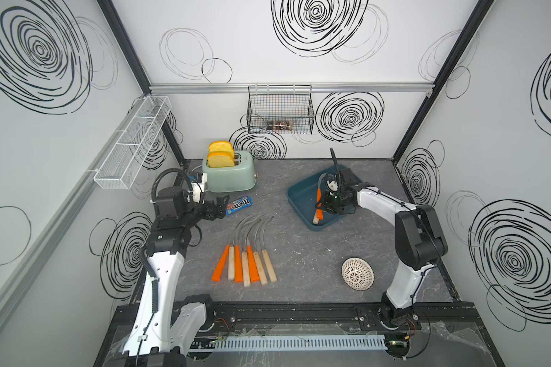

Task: Put small sickles into storage boxes
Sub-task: Place the sickle in the storage box.

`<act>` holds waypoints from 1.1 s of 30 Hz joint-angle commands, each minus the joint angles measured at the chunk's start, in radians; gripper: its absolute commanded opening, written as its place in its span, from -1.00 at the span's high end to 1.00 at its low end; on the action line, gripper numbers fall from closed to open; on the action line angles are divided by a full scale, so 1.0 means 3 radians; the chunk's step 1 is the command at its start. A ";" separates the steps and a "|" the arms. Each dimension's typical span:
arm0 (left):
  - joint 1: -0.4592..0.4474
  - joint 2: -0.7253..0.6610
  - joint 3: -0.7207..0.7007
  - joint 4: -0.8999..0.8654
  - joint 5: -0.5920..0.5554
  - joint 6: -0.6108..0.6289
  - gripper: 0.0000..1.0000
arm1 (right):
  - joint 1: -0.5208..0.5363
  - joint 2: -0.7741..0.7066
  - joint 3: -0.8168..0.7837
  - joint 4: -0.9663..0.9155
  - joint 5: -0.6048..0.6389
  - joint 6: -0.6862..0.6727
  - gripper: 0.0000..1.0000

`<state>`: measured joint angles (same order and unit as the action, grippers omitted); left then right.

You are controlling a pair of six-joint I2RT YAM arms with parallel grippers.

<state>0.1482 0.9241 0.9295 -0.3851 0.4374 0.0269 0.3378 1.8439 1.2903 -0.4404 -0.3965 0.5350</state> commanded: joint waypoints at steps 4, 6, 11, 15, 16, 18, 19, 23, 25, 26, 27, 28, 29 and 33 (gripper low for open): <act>-0.0054 -0.0015 -0.0014 0.0217 0.0020 -0.0013 -0.92 | 0.0032 0.0067 0.0054 -0.0023 0.0119 0.0039 1.00; -0.0069 -0.0022 -0.0038 0.0225 0.0020 -0.0009 -0.92 | 0.0031 0.0067 0.0050 -0.0015 0.0133 0.0057 1.00; -0.0105 -0.0033 -0.0066 0.0241 0.0008 -0.0003 -0.93 | 0.0045 0.0032 0.0055 -0.0043 0.0229 0.0088 1.00; -0.0135 -0.0038 -0.0066 0.0265 0.0005 0.0003 -0.92 | 0.0050 0.0001 0.0055 -0.0081 0.0320 0.0122 1.00; -0.0145 -0.0043 -0.0071 0.0273 0.0006 0.0001 -0.93 | 0.0050 -0.0005 0.0053 -0.0081 0.0338 0.0129 1.00; -0.0165 -0.0040 -0.0066 0.0310 -0.0004 -0.0036 -0.92 | 0.0054 0.0004 0.0078 -0.0094 0.0348 0.0134 1.00; -0.0172 -0.0033 -0.0054 0.0324 -0.0008 -0.0086 -0.92 | 0.0054 0.0029 0.0100 -0.0111 0.0344 0.0125 1.00; -0.0195 0.0159 0.0200 0.0226 0.0055 -0.0247 -0.92 | 0.0059 0.0112 0.0252 -0.0276 0.0400 0.0046 0.99; -0.0196 0.0246 0.0279 0.0241 0.0020 -0.0268 -0.92 | 0.0060 0.0146 0.0301 -0.0332 0.0422 0.0024 0.98; -0.0194 0.0276 0.0303 0.0260 -0.0011 -0.0282 -0.92 | 0.0060 0.0149 0.0313 -0.0347 0.0432 0.0024 0.98; -0.0192 0.0296 0.0326 0.0273 -0.0025 -0.0293 -0.92 | 0.0061 0.0155 0.0312 -0.0333 0.0445 0.0027 0.97; -0.0192 0.0309 0.0337 0.0281 -0.0022 -0.0299 -0.92 | 0.0070 0.0153 0.0304 -0.0328 0.0450 0.0034 0.97; -0.0191 0.0317 0.0340 0.0287 -0.0016 -0.0304 -0.92 | 0.0070 0.0153 0.0290 -0.0317 0.0459 0.0042 0.97; -0.0191 0.0320 0.0312 0.0340 -0.0021 -0.0326 -0.92 | 0.0073 0.0184 0.0235 -0.0253 0.0530 0.0093 0.98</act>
<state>0.0944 1.0203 0.9997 -0.3374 0.4328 -0.0494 0.3538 1.8851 1.3605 -0.5083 -0.2695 0.5591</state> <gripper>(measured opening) 0.962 0.295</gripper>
